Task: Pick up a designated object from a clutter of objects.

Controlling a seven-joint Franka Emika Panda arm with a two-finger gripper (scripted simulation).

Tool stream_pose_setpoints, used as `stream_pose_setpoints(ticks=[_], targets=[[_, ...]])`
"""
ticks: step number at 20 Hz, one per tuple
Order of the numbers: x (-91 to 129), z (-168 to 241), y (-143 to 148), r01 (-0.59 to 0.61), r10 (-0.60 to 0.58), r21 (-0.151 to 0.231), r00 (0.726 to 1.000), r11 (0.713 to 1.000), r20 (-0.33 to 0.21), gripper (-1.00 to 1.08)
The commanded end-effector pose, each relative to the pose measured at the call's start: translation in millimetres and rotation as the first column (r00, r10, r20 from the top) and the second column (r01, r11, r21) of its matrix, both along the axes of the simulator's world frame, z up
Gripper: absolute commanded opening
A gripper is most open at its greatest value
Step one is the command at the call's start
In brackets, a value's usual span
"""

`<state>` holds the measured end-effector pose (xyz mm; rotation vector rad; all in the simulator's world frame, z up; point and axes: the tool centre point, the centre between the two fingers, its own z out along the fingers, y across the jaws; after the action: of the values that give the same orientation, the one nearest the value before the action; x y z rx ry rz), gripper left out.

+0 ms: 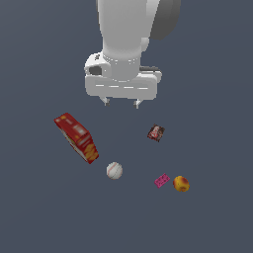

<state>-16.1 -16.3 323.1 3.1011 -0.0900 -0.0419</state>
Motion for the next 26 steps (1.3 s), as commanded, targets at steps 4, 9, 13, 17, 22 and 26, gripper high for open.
stream_pose_setpoints(ticks=[4, 9, 13, 17, 22, 26], targets=[[6.5, -7.5, -0.9, -0.009, 0.009, 0.002, 1.0, 1.0, 0.0, 1.0], [21.2, -24.1, -3.9, -0.029, 0.029, 0.007, 1.0, 1.0, 0.002, 1.0], [37.9, -45.4, -7.6, -0.053, 0.053, 0.012, 0.999, 0.999, 0.004, 1.0], [58.0, -74.9, -12.8, -0.084, 0.083, 0.018, 0.996, 0.996, 0.008, 1.0], [82.7, -120.3, -20.6, -0.126, 0.126, 0.026, 0.992, 0.992, 0.014, 1.0], [98.0, -156.2, -26.6, -0.157, 0.156, 0.031, 0.988, 0.987, 0.019, 1.0]])
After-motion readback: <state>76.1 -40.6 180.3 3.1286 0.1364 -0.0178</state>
